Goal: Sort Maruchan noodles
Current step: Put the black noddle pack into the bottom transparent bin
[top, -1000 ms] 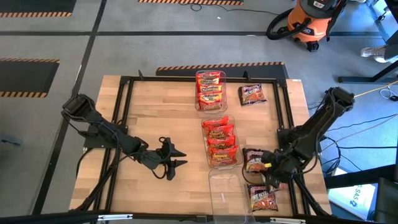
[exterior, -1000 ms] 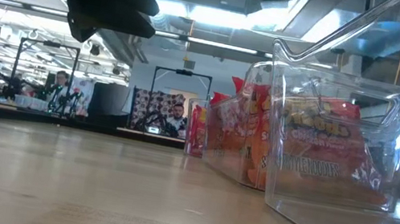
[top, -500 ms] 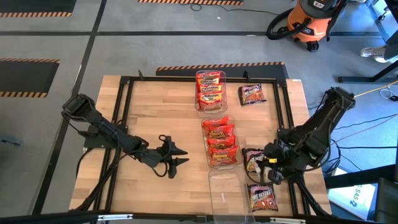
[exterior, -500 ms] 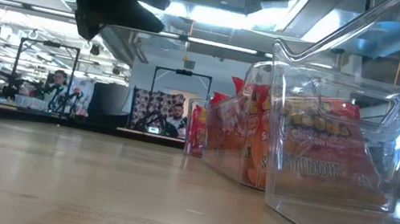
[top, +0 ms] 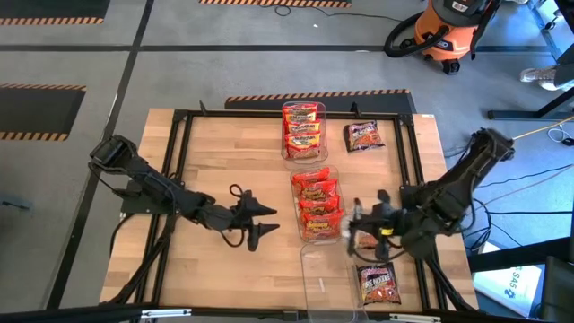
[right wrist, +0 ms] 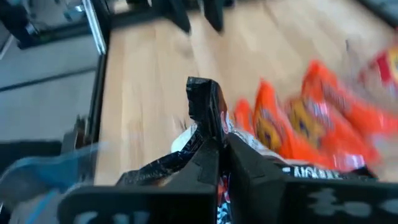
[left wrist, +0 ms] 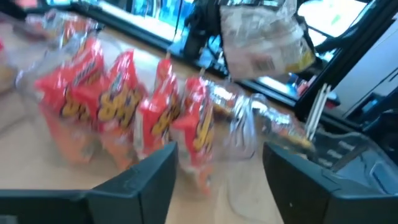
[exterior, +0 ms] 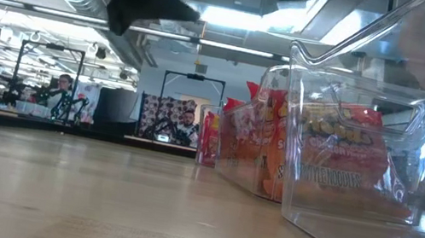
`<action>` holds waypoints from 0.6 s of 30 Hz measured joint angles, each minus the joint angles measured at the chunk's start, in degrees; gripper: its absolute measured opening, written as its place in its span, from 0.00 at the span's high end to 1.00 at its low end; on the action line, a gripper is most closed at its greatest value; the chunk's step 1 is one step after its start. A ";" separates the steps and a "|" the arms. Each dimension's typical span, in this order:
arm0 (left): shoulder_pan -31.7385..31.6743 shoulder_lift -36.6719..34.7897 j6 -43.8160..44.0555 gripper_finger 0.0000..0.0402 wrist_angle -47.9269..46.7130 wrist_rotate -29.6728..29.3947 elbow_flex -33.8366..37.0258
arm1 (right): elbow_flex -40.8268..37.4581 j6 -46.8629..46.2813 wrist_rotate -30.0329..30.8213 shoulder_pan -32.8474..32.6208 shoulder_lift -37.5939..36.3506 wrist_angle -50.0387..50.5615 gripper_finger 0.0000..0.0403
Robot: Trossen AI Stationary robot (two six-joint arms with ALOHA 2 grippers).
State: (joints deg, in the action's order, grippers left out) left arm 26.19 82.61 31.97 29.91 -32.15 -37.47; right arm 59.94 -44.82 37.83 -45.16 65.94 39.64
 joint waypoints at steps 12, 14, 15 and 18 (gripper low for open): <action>1.86 3.32 -11.37 0.38 5.31 -0.09 -4.69 | 0.07 28.97 -1.64 13.29 8.38 -33.70 1.00; 2.41 3.28 -12.21 0.38 4.00 -0.60 -6.62 | 0.07 31.06 -2.18 15.14 10.07 -36.92 1.00; 2.66 3.28 -12.22 0.38 2.69 -0.89 -7.74 | 0.07 31.80 -2.38 15.95 10.97 -38.03 1.00; 3.59 3.28 -12.21 0.38 -2.75 -3.24 -11.18 | 0.07 33.79 -2.47 18.01 13.53 -40.95 1.00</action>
State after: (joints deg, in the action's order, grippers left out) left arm 29.79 85.89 19.76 27.15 -35.40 -48.65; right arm 60.01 -11.03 35.36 -27.15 79.47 -1.31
